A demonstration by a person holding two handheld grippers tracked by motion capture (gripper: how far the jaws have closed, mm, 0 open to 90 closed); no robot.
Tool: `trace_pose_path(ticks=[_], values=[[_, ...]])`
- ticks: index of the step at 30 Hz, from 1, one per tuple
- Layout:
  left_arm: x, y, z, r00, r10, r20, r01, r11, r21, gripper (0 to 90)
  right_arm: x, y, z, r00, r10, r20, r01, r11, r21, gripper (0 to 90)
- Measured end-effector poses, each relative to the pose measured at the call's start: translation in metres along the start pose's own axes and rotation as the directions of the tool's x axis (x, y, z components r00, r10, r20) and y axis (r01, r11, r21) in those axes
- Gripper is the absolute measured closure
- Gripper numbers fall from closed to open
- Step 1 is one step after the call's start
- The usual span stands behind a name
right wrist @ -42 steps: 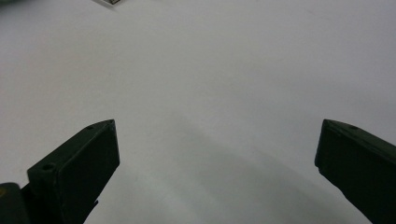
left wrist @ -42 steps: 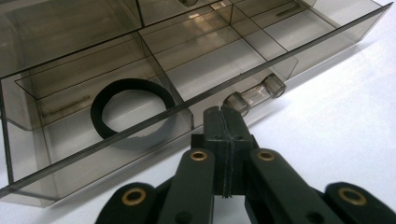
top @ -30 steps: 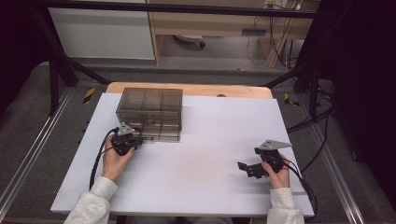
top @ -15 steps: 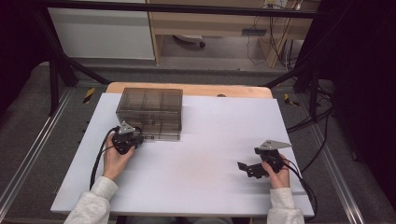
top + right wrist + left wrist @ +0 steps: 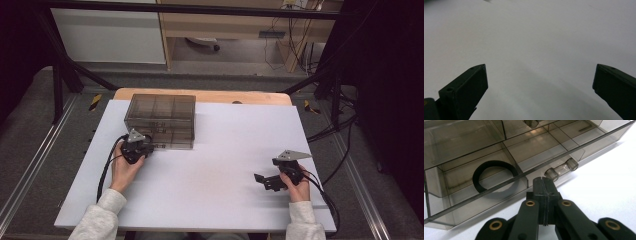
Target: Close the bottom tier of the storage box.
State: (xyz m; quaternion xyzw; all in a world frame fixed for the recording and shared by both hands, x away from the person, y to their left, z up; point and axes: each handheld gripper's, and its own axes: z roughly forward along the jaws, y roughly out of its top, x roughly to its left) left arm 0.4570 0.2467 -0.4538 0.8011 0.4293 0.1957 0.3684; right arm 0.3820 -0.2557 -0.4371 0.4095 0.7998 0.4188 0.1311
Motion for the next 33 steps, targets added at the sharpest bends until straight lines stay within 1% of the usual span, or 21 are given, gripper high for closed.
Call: trace_pose_path(ticks=[7, 26, 33], values=[[0.0009, 0.0017, 0.0016, 1.0, 0.002, -0.002, -0.002, 1.0, 0.002, 89.4, -0.0001, 0.0, 0.0001, 1.0, 0.0, -0.001, 0.0, 1.0, 0.0, 0.4], [0.0024, 0.0037, 0.0051, 1.0, 0.002, -0.006, -0.002, 0.9999, -0.017, 89.4, -0.0001, 0.0001, -0.0003, 1.0, -0.002, 0.0, 0.002, 1.0, -0.002, 0.4], [0.0052, 0.0039, 0.0057, 0.9999, -0.001, -0.011, 0.001, 0.9997, -0.023, 89.4, 0.0, 0.0002, -0.0005, 1.0, -0.001, -0.001, 0.001, 1.0, -0.004, 0.4]])
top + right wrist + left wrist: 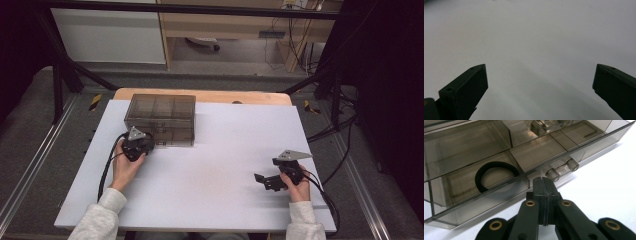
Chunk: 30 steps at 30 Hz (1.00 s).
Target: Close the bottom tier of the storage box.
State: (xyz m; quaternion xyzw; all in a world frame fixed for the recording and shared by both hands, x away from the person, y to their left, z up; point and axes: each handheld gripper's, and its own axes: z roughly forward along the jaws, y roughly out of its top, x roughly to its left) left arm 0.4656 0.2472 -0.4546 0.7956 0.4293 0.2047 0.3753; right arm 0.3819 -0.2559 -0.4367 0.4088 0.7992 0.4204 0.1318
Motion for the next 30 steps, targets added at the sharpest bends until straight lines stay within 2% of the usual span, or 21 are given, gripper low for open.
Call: trace_pose_path(ticks=[30], values=[[0.0046, 0.0068, 0.0054, 1.0, -0.004, 0.001, 0.004, 1.0, -0.003, 89.4, -0.0005, -0.0001, 0.0001, 1.0, -0.004, 0.002, 0.004, 1.0, 0.003, 0.4]])
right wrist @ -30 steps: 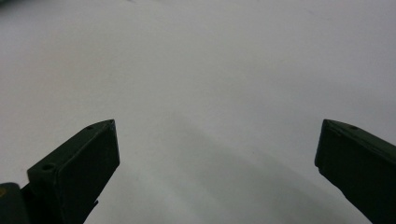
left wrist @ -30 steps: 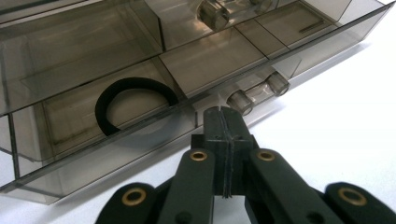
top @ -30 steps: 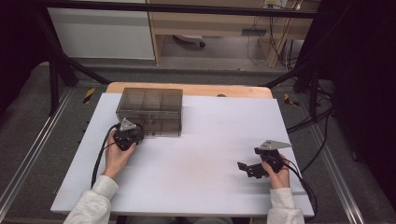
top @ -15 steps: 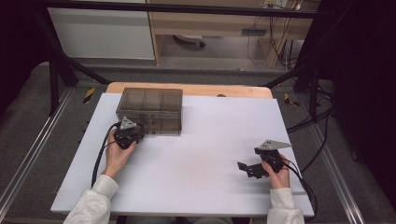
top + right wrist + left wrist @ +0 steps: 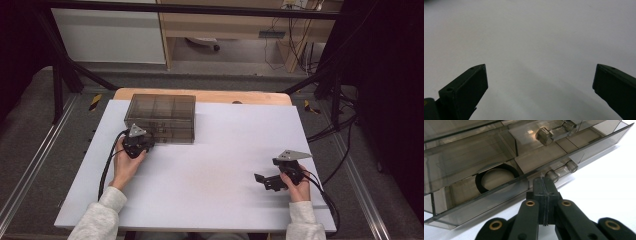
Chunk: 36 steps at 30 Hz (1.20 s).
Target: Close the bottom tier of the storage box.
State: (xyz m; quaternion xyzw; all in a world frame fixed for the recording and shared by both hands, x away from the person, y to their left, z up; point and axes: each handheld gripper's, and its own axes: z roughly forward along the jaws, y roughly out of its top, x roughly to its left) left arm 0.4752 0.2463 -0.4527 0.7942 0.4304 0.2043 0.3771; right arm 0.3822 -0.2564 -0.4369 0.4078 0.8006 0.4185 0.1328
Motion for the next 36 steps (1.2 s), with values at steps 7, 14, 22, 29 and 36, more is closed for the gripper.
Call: trace_pose_path(ticks=[7, 14, 22, 29, 36], values=[[0.0007, 0.0016, 0.0005, 1.0, -0.003, 0.002, 0.003, 1.0, -0.005, 89.4, 0.0001, -0.0001, 0.0004, 1.0, 0.0, 0.0, 0.0, 1.0, 0.0, 0.4], [0.0014, 0.0021, 0.002, 1.0, -0.002, -0.002, 0.002, 0.9999, -0.01, 89.4, 0.0, -0.0001, 0.0003, 1.0, -0.001, 0.001, 0.001, 1.0, 0.0, 0.4], [0.0024, 0.0018, 0.005, 1.0, -0.001, -0.005, 0.001, 0.9999, -0.011, 89.4, 0.0002, -0.0001, 0.0003, 1.0, 0.001, 0.0, -0.001, 1.0, 0.0, 0.4], [0.0035, 0.0023, 0.0067, 1.0, -0.005, -0.005, 0.005, 0.9998, -0.017, 89.3, 0.0002, -0.0001, 0.0005, 1.0, 0.001, -0.001, -0.001, 1.0, 0.002, 0.4], [0.0039, 0.0044, 0.0094, 1.0, -0.003, -0.006, 0.003, 0.9998, -0.017, 89.4, -0.0001, -0.0001, 0.0004, 1.0, -0.002, 0.001, 0.002, 1.0, 0.0, 0.4]])
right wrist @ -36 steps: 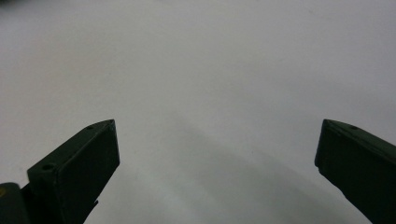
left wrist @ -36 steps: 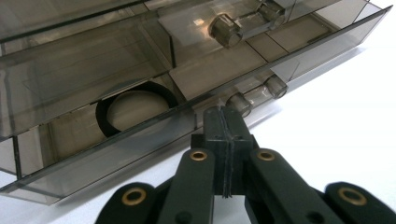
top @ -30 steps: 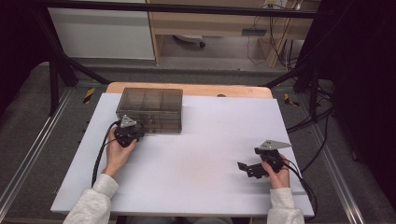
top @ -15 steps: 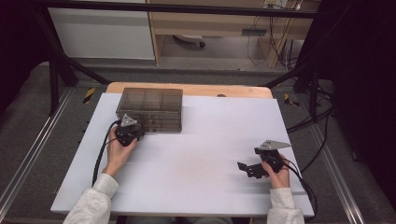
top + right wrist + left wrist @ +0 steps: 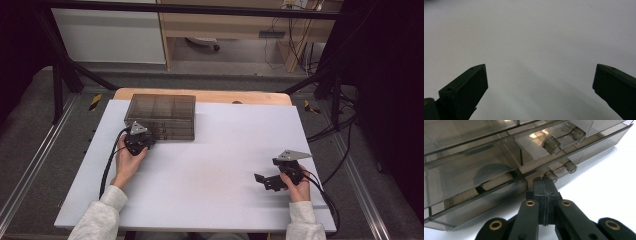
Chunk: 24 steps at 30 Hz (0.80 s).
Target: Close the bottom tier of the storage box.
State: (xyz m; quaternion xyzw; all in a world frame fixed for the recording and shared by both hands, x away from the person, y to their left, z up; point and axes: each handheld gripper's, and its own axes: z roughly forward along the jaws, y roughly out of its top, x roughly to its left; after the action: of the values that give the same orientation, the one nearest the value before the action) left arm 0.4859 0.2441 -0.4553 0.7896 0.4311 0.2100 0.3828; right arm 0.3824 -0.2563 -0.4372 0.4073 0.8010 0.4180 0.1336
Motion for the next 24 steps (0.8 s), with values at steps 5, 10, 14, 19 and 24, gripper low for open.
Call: trace_pose_path(ticks=[5, 10, 14, 19, 24], values=[[0.0004, 0.0005, 0.0009, 1.0, 0.0, -0.001, 0.0, 1.0, -0.001, 89.4, 0.0001, 0.0, 0.0001, 1.0, 0.001, -0.001, -0.001, 1.0, 0.001, 0.4], [0.0012, 0.0015, 0.0017, 1.0, 0.002, -0.002, -0.002, 1.0, -0.001, 89.4, 0.0001, -0.0001, 0.0003, 1.0, 0.002, -0.001, -0.002, 1.0, 0.001, 0.4], [0.0017, 0.0019, 0.0024, 1.0, -0.001, -0.002, 0.001, 1.0, -0.005, 89.4, -0.0002, -0.0001, 0.0003, 1.0, 0.002, -0.001, -0.002, 1.0, 0.003, 0.4], [0.0019, 0.0021, 0.0027, 1.0, -0.001, 0.0, 0.001, 1.0, -0.004, 89.4, -0.0002, -0.0002, 0.0002, 1.0, 0.002, -0.001, -0.002, 1.0, 0.002, 0.4], [0.0018, 0.0021, 0.0027, 1.0, 0.0, -0.002, 0.0, 1.0, -0.004, 89.4, -0.0003, -0.0001, -0.0001, 1.0, 0.002, -0.001, -0.002, 1.0, 0.0, 0.4]])
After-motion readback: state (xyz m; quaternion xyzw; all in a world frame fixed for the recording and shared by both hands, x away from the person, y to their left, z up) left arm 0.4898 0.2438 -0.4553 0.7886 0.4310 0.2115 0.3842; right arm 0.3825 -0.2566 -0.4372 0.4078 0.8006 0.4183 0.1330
